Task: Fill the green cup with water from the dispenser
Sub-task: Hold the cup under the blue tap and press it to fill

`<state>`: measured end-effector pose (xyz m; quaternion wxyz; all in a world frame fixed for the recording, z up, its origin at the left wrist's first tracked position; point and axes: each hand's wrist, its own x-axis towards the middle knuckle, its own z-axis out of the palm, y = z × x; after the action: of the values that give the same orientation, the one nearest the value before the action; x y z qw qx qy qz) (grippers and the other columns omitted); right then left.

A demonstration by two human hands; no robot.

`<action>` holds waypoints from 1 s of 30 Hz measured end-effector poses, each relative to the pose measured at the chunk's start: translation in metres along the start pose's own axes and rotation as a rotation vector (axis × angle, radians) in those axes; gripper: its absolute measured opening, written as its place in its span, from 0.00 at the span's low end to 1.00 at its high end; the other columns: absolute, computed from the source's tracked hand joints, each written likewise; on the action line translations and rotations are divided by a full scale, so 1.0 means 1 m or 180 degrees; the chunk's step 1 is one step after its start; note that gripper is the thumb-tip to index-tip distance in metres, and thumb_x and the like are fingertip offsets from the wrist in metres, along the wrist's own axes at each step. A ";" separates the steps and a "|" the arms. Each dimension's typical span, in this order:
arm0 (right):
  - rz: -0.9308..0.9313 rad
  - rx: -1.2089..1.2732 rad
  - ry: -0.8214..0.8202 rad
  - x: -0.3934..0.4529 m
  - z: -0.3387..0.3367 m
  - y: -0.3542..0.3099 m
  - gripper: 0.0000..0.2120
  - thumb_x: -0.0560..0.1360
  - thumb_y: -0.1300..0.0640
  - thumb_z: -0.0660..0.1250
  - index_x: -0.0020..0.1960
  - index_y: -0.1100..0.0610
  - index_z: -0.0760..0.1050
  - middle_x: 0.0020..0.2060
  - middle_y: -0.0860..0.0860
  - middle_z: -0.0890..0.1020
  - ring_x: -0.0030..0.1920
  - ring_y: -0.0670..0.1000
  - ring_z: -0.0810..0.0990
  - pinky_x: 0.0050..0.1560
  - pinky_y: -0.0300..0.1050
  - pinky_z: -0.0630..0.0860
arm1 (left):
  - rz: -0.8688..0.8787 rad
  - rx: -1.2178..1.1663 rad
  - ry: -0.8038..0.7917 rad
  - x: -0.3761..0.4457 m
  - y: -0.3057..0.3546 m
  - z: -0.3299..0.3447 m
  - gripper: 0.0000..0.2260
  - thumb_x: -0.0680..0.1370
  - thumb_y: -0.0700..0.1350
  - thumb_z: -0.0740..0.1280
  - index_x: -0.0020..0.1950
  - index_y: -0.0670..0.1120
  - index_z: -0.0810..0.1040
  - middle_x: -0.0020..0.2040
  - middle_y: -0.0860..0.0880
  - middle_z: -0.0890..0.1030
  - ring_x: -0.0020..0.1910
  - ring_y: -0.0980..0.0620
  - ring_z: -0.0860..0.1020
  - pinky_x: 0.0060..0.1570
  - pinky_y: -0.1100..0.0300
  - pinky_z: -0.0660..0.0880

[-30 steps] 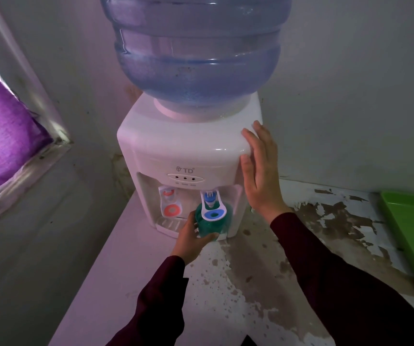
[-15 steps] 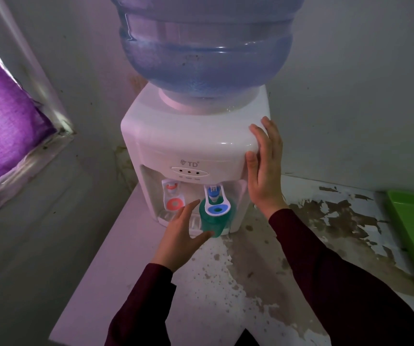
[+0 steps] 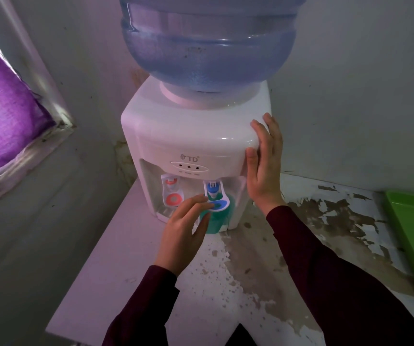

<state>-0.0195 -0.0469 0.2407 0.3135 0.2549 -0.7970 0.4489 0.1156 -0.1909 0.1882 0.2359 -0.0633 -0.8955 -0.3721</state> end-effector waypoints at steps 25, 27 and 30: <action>0.0012 0.0005 -0.0044 0.000 0.000 0.001 0.22 0.81 0.46 0.48 0.69 0.58 0.63 0.71 0.63 0.62 0.74 0.61 0.58 0.75 0.53 0.58 | -0.1060 -0.0930 0.0517 0.016 0.000 0.004 0.01 0.74 0.45 0.68 0.43 0.49 0.79 0.42 0.51 0.82 0.44 0.52 0.80 0.46 0.59 0.79; 0.0000 0.0008 -0.0030 0.000 0.000 0.001 0.23 0.81 0.46 0.48 0.69 0.59 0.63 0.71 0.63 0.63 0.74 0.61 0.59 0.75 0.53 0.58 | -0.1377 -0.1106 0.0423 0.018 -0.001 0.005 0.03 0.75 0.44 0.68 0.43 0.46 0.80 0.41 0.47 0.82 0.42 0.50 0.80 0.45 0.58 0.80; -0.0008 0.0007 -0.0019 0.000 0.001 0.000 0.23 0.81 0.46 0.48 0.69 0.58 0.63 0.71 0.61 0.62 0.74 0.61 0.59 0.74 0.55 0.59 | -0.1745 -0.1335 0.0267 0.021 0.001 0.005 0.07 0.76 0.44 0.67 0.43 0.40 0.78 0.41 0.41 0.81 0.40 0.45 0.80 0.44 0.56 0.80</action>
<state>-0.0200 -0.0474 0.2400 0.3114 0.2575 -0.7972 0.4486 0.0949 -0.1881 0.1954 0.1456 0.1478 -0.7728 -0.5998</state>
